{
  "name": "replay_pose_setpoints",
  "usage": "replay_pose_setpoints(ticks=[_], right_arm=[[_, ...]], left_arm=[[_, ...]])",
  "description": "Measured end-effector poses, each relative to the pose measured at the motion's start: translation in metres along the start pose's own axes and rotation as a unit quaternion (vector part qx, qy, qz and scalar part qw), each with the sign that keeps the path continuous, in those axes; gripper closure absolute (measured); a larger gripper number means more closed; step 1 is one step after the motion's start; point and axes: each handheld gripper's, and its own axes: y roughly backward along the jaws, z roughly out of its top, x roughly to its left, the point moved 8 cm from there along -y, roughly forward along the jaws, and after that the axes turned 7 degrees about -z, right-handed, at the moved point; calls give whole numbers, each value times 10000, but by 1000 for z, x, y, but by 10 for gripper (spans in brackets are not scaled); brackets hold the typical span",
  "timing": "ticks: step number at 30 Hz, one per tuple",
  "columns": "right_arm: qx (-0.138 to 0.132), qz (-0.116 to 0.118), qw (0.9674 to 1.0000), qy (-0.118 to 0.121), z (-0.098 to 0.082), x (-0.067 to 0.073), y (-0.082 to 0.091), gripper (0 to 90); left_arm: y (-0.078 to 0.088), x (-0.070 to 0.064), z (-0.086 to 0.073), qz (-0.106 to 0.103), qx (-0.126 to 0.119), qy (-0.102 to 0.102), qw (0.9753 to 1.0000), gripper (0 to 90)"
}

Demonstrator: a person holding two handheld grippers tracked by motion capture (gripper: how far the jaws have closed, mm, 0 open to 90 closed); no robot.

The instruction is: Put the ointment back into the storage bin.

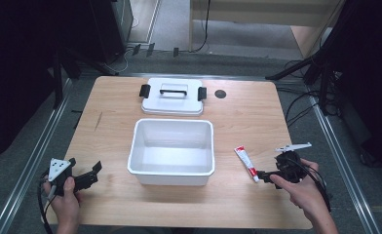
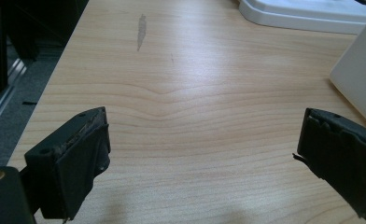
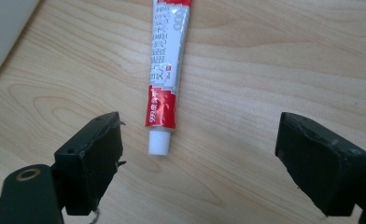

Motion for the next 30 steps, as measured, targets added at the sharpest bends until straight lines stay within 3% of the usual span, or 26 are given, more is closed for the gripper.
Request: replay_pose_setpoints(ticks=[4,6,7,9,14,15,16,17,18,23,30], right_arm=[[307,-82,9995,23,5,2,0,185],[726,-222,9970,137,9,7,-4,224],[726,-222,9970,137,9,7,-4,224],[1000,-368,9941,218,16,11,-8,313],[1209,-287,9915,396,25,21,-11,398],[1349,-358,9887,546,27,24,-13,447],[1349,-358,9887,546,27,24,-13,447],[1521,-415,9852,665,29,26,-15,470],[1588,-391,9839,724,30,27,-16,490],[1733,-371,9793,979,32,35,-22,483],[1899,-414,9777,793,32,30,-34,557]], left_arm=[[-1,0,0,-49,48,21,10000,30],[-2,0,-1,-119,85,55,9999,30],[-2,0,-1,-119,85,55,9999,30],[-2,0,-1,-164,111,79,9998,30],[-2,0,-2,-195,189,94,9996,30],[-3,0,-2,-207,205,107,9995,30],[-3,0,-2,-207,205,107,9995,30],[-3,0,-2,-223,214,105,9995,30],[-3,-1,-2,-234,209,110,9994,30],[-3,0,-2,-255,198,125,9994,30],[-3,0,-2,-267,203,130,9994,30]])
